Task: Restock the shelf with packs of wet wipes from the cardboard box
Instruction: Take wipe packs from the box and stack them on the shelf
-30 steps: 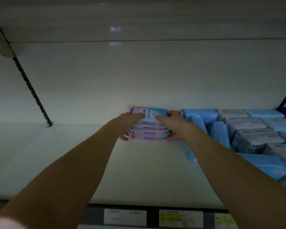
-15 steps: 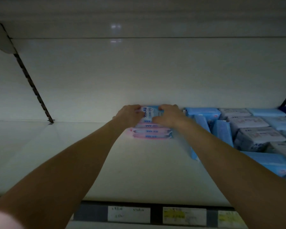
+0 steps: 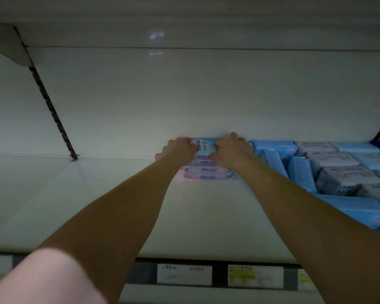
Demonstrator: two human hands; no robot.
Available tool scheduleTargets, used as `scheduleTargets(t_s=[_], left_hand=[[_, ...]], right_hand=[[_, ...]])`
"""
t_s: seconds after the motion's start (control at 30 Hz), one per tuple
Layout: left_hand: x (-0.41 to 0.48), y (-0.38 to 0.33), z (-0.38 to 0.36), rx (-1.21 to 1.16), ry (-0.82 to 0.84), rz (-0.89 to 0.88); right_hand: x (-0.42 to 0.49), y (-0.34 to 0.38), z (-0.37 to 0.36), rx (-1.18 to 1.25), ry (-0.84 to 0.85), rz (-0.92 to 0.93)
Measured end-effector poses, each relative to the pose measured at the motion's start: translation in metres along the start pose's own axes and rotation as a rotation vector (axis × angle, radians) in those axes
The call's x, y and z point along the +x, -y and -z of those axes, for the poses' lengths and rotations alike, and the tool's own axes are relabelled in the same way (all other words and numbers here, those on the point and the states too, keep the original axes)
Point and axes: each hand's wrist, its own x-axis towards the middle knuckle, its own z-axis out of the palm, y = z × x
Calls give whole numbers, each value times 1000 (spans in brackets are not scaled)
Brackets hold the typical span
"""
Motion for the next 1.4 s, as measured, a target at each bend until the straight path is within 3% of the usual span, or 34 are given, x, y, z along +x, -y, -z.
scheduleTargets(t_s=[0.27, 0.5, 0.7, 0.93, 1.07, 1.4], left_hand=[[-16, 1, 13, 23, -61, 7], [-55, 39, 47, 124, -240, 119], [-115, 89, 82, 166, -355, 381], [-231, 156, 115, 172, -464, 706], [-315, 194, 125, 165, -567, 914], [-546, 281, 114, 104, -681, 1372]], right_hand=[[-18, 25, 10, -23, -100, 148], [-43, 81, 19, -74, -121, 360], [-72, 139, 9, -16, -122, 631], [-149, 215, -11, 76, -6, 960], [-213, 262, -26, 140, 114, 1093], [-433, 357, -79, 75, 218, 1608]])
